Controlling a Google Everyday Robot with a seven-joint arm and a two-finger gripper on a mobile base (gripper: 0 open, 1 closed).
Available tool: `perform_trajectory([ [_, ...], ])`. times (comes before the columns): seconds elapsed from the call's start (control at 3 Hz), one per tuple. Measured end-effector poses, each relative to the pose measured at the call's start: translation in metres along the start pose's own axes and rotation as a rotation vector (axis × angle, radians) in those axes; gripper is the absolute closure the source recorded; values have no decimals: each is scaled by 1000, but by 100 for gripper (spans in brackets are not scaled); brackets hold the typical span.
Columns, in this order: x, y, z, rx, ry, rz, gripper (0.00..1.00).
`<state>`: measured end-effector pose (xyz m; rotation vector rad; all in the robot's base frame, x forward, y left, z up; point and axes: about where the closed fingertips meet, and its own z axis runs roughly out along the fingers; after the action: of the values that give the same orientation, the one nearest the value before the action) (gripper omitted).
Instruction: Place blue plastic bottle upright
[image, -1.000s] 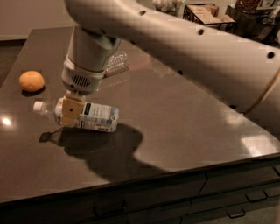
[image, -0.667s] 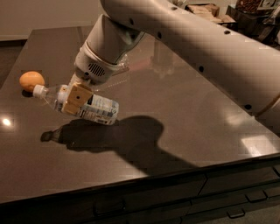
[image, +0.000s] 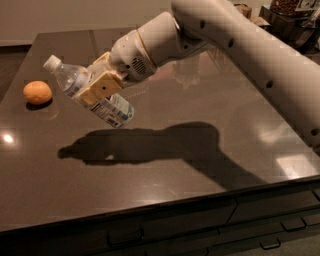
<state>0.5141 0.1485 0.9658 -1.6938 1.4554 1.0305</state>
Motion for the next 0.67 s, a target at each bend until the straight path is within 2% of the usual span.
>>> perform_trajectory([
  [0.33, -10, -3, -20, 51, -126, -29, 100],
  [0.67, -7, -4, -36, 133, -261, -48, 100],
])
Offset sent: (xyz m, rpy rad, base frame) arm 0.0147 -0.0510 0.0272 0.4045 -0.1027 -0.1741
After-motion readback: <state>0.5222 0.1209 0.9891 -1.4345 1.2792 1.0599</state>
